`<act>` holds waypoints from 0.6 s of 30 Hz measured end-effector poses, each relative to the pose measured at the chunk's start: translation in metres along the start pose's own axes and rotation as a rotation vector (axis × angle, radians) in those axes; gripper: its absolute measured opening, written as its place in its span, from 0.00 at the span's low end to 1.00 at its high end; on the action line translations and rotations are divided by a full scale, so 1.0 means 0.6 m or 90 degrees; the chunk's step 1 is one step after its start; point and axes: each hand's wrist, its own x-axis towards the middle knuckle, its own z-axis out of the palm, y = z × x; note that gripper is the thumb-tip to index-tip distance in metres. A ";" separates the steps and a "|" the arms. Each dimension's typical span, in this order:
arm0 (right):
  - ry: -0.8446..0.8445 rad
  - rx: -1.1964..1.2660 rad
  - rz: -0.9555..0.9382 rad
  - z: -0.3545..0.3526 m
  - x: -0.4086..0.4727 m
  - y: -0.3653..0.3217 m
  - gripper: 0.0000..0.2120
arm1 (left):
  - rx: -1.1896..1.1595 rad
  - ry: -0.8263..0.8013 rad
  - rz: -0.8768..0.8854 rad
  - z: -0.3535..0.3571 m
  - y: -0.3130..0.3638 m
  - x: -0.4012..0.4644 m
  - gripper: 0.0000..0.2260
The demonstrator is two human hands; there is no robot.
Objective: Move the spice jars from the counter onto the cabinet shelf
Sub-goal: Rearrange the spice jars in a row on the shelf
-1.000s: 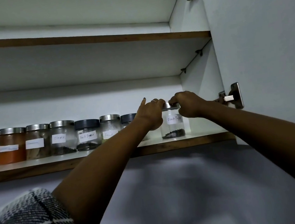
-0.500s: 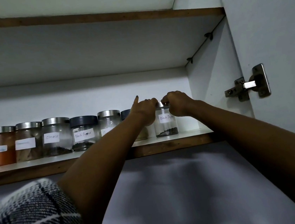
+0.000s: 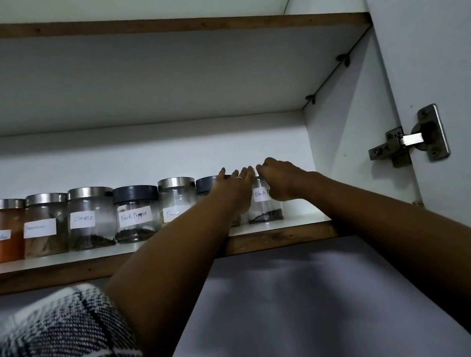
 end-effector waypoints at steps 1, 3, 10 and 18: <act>-0.004 0.000 -0.001 0.000 0.000 0.000 0.20 | -0.010 -0.002 -0.001 0.002 0.001 0.001 0.35; -0.010 0.003 -0.001 -0.001 -0.001 0.001 0.22 | -0.029 -0.007 -0.003 0.003 0.003 0.001 0.36; -0.013 0.068 0.036 0.003 -0.015 -0.005 0.29 | -0.053 0.033 0.004 -0.003 0.006 -0.011 0.32; 0.220 0.121 0.145 -0.031 -0.091 -0.011 0.10 | -0.259 0.141 -0.040 -0.039 0.005 -0.095 0.18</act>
